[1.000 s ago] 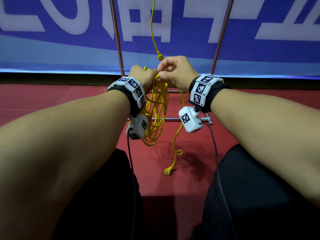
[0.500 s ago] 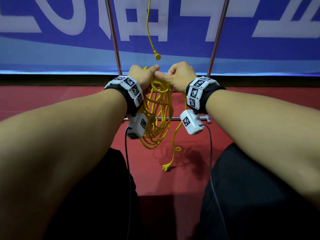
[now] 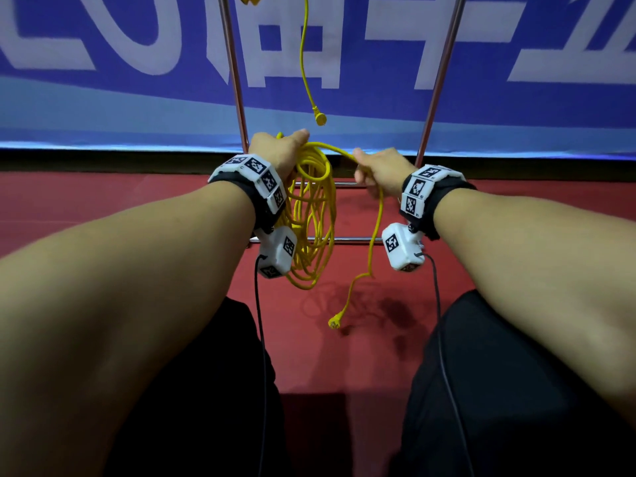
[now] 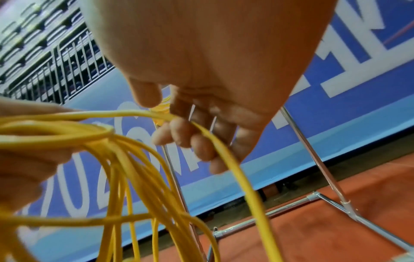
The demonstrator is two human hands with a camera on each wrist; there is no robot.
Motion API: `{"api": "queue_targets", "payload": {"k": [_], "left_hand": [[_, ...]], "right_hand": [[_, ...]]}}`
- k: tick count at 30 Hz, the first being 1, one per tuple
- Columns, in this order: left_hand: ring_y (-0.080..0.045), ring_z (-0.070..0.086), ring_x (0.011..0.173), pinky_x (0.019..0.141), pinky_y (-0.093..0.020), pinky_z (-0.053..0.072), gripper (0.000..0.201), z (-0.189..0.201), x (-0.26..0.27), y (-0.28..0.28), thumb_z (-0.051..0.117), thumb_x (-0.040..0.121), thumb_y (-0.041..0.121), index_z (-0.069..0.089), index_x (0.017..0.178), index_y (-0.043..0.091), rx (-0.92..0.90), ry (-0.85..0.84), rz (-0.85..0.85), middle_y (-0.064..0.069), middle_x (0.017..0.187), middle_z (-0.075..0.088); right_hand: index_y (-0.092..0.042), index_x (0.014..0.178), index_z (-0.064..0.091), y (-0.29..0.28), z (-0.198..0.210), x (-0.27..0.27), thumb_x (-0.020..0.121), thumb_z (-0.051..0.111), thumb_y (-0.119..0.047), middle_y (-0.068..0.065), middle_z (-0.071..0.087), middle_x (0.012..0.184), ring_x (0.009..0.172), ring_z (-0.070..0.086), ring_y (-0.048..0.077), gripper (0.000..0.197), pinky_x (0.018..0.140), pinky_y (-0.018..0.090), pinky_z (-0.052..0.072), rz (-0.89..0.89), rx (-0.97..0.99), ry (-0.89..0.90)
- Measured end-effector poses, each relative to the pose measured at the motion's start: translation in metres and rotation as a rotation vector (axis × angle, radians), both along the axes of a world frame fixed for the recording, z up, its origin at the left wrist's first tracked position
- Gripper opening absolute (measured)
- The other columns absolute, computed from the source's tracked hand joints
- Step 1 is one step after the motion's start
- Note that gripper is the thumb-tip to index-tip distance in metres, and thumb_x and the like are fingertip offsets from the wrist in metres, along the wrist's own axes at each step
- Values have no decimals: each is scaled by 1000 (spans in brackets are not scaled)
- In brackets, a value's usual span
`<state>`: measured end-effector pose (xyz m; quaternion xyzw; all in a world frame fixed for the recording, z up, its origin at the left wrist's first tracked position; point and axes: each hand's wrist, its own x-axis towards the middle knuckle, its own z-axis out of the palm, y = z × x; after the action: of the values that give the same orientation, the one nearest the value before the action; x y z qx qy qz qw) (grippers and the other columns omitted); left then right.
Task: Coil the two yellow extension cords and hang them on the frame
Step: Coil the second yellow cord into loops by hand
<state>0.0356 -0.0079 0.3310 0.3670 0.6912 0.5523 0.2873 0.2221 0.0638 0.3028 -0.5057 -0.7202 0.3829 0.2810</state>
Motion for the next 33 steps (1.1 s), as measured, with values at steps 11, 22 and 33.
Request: {"api": "queue_targets", "payload": {"k": [11,22,33], "left_hand": [[-22,61,61,58,-27,47,59,-3,7,-3,63,90,49,57,131,6,-117,-38,-112,-7,81,64],[-29,66,105,93,-40,53,76,0,9,2,62,89,57,48,143,4,-56,-64,-76,-14,126,65],[-12,51,47,43,-21,38,58,1,9,2,78,77,54,66,103,3,-58,72,-113,1,60,57]], "right_hand": [[-10,72,65,-25,16,-22,86,76,-35,-13,48,47,45,39,0,31,51,14,32,227,284,-20],[-23,66,61,-36,21,-40,81,80,-37,-3,66,62,55,53,4,28,61,25,42,317,320,53],[-20,62,62,-28,15,-35,66,87,-49,-5,54,56,53,45,8,39,55,25,38,173,300,83]]}}
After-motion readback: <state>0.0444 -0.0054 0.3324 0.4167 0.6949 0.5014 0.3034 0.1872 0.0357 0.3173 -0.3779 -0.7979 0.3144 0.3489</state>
